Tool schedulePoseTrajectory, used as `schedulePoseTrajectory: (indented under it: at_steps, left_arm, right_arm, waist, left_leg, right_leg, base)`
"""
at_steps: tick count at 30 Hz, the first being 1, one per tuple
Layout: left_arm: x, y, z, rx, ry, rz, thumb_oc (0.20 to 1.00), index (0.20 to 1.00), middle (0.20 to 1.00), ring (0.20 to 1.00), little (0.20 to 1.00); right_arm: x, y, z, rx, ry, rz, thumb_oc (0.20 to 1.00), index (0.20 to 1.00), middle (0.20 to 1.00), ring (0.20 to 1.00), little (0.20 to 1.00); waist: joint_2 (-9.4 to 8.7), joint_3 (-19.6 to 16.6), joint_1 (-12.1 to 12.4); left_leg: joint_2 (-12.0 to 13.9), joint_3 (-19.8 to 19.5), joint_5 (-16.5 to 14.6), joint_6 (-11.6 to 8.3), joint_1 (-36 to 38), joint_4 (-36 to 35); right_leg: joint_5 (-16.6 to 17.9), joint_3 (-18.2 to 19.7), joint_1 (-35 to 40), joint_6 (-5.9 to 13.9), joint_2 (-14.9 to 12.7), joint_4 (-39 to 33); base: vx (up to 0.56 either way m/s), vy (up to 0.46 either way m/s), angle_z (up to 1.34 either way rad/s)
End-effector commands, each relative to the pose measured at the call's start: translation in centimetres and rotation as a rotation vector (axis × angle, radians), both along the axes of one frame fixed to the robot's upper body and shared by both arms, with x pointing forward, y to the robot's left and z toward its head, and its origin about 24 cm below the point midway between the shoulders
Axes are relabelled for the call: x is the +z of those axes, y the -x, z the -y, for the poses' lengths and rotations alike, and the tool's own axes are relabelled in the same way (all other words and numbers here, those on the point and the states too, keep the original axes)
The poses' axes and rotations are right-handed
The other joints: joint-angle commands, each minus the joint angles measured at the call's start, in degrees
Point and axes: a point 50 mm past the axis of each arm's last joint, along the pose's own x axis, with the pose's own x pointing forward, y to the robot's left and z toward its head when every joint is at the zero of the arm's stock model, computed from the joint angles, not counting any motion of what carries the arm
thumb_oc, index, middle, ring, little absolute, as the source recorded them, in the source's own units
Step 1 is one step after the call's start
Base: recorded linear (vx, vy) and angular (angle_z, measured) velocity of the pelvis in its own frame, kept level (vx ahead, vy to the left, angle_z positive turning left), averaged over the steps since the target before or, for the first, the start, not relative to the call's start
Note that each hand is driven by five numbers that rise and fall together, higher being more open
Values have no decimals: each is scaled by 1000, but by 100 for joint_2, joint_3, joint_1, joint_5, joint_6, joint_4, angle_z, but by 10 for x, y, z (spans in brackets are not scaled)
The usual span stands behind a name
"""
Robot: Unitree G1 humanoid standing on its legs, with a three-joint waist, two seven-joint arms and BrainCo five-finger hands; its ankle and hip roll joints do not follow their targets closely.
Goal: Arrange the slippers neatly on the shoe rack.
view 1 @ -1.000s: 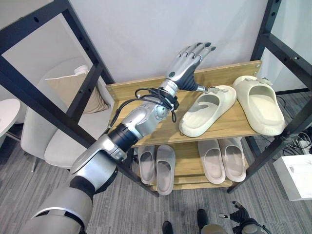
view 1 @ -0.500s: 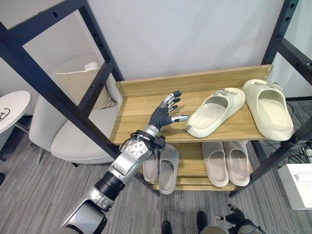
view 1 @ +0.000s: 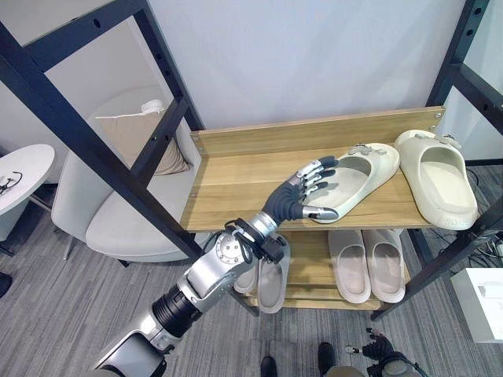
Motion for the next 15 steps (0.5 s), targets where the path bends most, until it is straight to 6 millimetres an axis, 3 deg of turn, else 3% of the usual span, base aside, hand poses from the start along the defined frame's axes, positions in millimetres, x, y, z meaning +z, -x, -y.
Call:
schedulePoseTrajectory:
  at_steps: [1, 8, 12, 15]
  left_arm:
    - [12, -6, 5, -6, 39, 35, 1000, 1000, 1000, 1000, 1000]
    - [16, -20, 1, 107, 17, 93, 1000, 1000, 1000, 1000, 1000]
    - [35, -24, -14, 183, 130, 118, 1000, 1000, 1000, 1000, 1000]
    - [36, -30, -33, 286, 178, 107, 1000, 1000, 1000, 1000, 1000]
  right_arm:
    - [-1, -15, -29, 17, -66, 35, 1000, 1000, 1000, 1000, 1000]
    - [2, -19, -30, 14, -60, 65, 1000, 1000, 1000, 1000, 1000]
    - [-1, -11, -28, -4, -53, 49, 1000, 1000, 1000, 1000, 1000]
    - [-1, -10, -26, -22, -57, 51, 1000, 1000, 1000, 1000, 1000]
  waist:
    - [-438, -54, 49]
    - [-462, -35, 16]
    - [-472, -41, 43]
    - [-485, -45, 87]
  left_leg:
    - [-27, -95, -239, -138, 132, -45]
    - [-4, -68, -236, -145, 133, -45]
    - [-5, -75, -227, -150, 124, -45]
    - [-7, -84, -218, -154, 125, -45]
  right_leg:
    - [-666, 123, 364, 451, -315, 5]
    - [-674, 138, 358, 444, -311, 5]
    - [-666, 123, 354, 447, -320, 5]
    - [-665, 98, 366, 441, -322, 5]
  base:
    - [0, 0, 0]
    - [0, 0, 0]
    - [0, 0, 0]
    - [0, 0, 0]
